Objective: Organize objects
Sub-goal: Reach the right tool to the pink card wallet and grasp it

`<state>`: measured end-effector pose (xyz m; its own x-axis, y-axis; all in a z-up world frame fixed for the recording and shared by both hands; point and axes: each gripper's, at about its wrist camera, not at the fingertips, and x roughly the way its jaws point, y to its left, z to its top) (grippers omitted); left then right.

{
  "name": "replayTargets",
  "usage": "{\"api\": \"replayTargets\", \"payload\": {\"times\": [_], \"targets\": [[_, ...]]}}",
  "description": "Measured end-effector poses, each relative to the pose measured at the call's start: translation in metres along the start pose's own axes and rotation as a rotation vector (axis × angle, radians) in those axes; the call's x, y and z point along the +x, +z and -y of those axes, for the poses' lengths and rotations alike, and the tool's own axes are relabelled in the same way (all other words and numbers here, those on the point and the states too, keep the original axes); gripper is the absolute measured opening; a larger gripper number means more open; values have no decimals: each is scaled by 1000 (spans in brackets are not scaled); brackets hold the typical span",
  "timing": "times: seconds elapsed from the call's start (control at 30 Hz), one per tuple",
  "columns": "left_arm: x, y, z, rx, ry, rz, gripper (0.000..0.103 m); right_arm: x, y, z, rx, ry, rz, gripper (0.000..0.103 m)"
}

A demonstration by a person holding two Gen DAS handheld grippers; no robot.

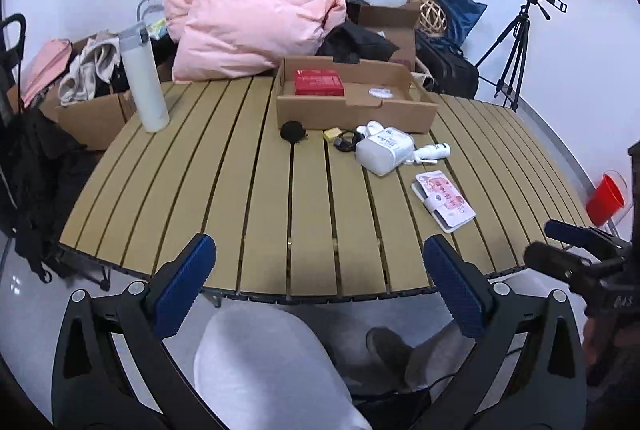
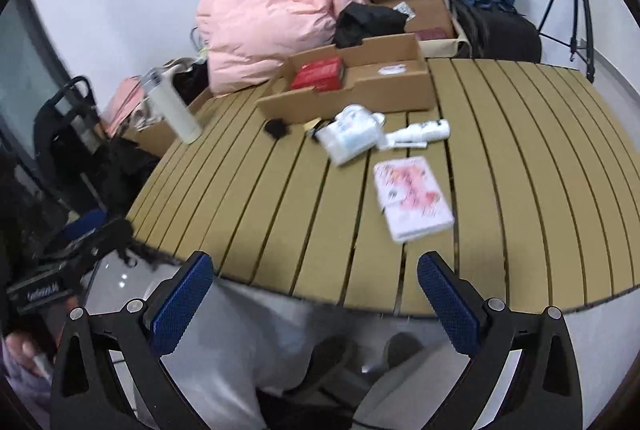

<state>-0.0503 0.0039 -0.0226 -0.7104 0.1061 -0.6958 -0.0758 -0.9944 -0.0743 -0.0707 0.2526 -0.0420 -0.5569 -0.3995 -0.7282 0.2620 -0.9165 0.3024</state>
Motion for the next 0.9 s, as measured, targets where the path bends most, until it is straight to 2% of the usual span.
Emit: {"api": "replayTargets", "payload": {"times": [0.17, 0.3, 0.43, 0.47, 0.57, 0.63, 0.67, 0.73, 0.77, 0.8, 0.87, 0.9], "targets": [[-3, -3, 3, -9, -10, -15, 103, -21, -9, -9, -55, -29, 36, 103], [0, -4, 2, -19, 0, -27, 103, -23, -10, -10, -29, 20, 43, 103], [8, -8, 0, -22, -15, -48, 103, -20, -14, -15, -52, 10, 31, 103], [11, -8, 1, -17, -24, -51, 103, -18, -15, -15, -53, 9, 29, 103], [33, 6, 11, 11, -126, -97, 103, -7, -13, -10, -63, -20, 16, 102], [54, 23, 25, 51, -157, -82, 103, 3, -8, -1, -57, -36, 6, 99], [66, 32, 33, 85, -178, -82, 103, 13, -3, 8, -46, -49, -3, 94], [102, 48, 56, 171, -293, -115, 103, 29, 4, 26, -4, -85, -13, 82], [125, 54, 68, 206, -365, -145, 103, 37, 7, 37, 26, -101, -21, 71], [140, 57, 77, 224, -386, -164, 101, 51, 11, 53, 80, -115, -35, 60], [179, 64, 98, 284, -380, -219, 78, 67, 14, 73, 152, -129, -64, 50], [197, 66, 108, 320, -380, -247, 74, 79, 13, 86, 202, -126, -86, 50]]}}
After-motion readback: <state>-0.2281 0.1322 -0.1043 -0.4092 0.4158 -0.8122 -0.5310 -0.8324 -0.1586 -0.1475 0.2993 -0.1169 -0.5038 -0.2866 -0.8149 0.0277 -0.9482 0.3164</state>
